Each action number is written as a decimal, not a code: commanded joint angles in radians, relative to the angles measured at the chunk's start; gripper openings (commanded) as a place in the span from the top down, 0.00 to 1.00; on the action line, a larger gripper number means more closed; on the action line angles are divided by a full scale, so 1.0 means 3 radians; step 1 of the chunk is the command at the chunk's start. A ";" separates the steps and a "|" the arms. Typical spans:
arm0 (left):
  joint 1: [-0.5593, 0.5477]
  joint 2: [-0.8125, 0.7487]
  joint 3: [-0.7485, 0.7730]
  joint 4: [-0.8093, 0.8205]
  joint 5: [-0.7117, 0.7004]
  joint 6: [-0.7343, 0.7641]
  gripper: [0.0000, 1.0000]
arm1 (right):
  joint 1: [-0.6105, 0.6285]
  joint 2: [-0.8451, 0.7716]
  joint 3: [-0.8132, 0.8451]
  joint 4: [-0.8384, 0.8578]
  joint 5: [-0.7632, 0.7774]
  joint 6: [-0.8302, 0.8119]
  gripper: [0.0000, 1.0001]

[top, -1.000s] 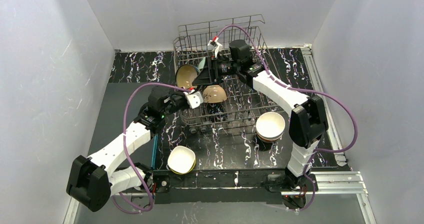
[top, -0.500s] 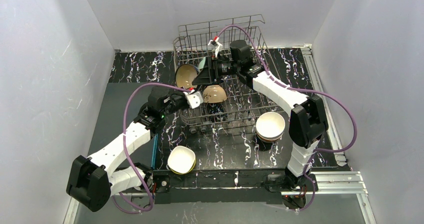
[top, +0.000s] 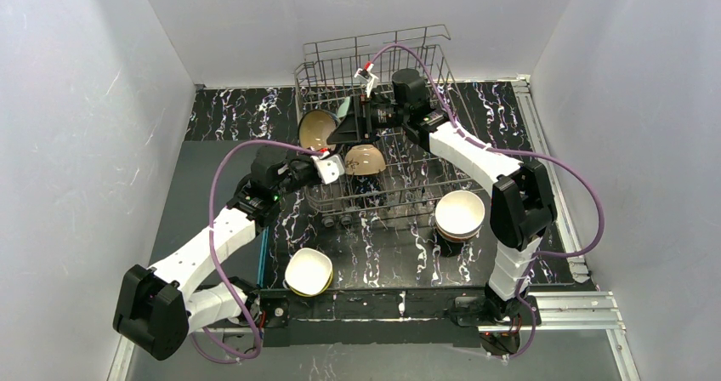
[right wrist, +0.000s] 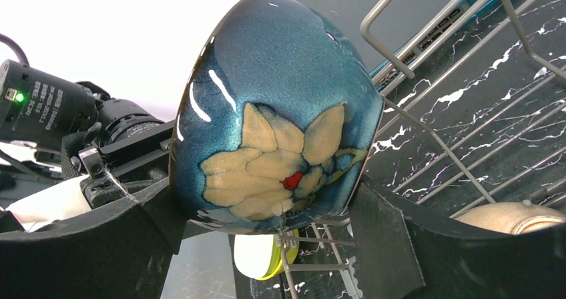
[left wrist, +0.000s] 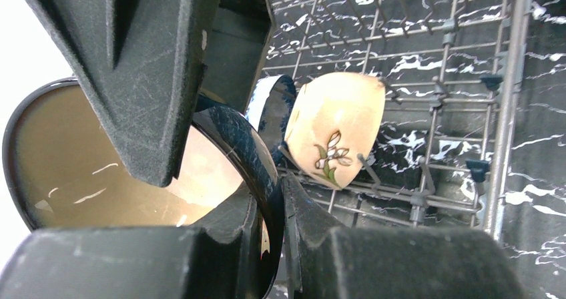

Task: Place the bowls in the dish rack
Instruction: Turn the bowl upside down on the dish rack.

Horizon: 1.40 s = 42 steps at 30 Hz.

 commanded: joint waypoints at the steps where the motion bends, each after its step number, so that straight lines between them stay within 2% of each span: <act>1: -0.0034 -0.0134 0.0140 0.0450 0.0377 -0.0046 1.00 | 0.0051 -0.0009 0.0083 0.0345 -0.0250 0.0002 0.07; 6: -0.0034 -0.0123 0.0140 0.0451 0.0390 -0.0045 1.00 | 0.0050 -0.0018 0.0081 0.0335 -0.0262 -0.0012 0.06; 9: -0.0034 -0.0118 0.0138 0.0451 0.0372 -0.0045 1.00 | 0.0049 -0.0013 0.0086 0.0327 -0.0273 -0.0010 0.13; 12: -0.0034 -0.0113 0.0135 0.0448 0.0331 -0.0036 1.00 | 0.0050 -0.0010 0.0099 0.0306 -0.0276 -0.0016 0.40; 15: -0.0034 -0.0113 0.0135 0.0450 0.0311 -0.0030 1.00 | 0.0045 -0.0019 0.0111 0.0258 -0.0245 -0.0041 0.78; 16: -0.0034 -0.0113 0.0135 0.0450 0.0308 -0.0034 1.00 | 0.0048 -0.0024 0.0114 0.0234 -0.0222 -0.0069 0.87; 17: -0.0035 -0.0114 0.0135 0.0451 0.0306 -0.0034 1.00 | 0.0048 -0.0035 0.0113 0.0203 -0.0194 -0.0096 0.91; 21: -0.0034 -0.0113 0.0134 0.0450 0.0299 -0.0038 1.00 | 0.0041 -0.0077 0.0130 0.0032 -0.0053 -0.0262 0.97; 22: -0.0034 -0.0113 0.0136 0.0450 0.0298 -0.0038 0.97 | 0.0043 -0.0089 0.0135 -0.0016 -0.0006 -0.0306 0.99; 28: -0.0035 -0.0097 0.0142 0.0454 0.0340 -0.0067 0.56 | -0.0007 -0.0126 0.0186 -0.0371 0.0222 -0.0589 0.99; 33: -0.0039 -0.0110 0.0132 0.0454 0.0395 -0.0068 0.35 | -0.0129 -0.0097 0.0255 -0.0766 0.0490 -0.0825 0.99; 36: -0.0038 -0.0113 0.0129 0.0454 0.0408 -0.0071 0.29 | -0.0175 -0.0106 0.0291 -0.1021 0.0701 -0.0996 0.99; 42: -0.0036 -0.0111 0.0177 0.0457 0.0254 -0.0226 0.24 | -0.0266 -0.0255 0.0329 -0.1309 0.0964 -0.1373 0.99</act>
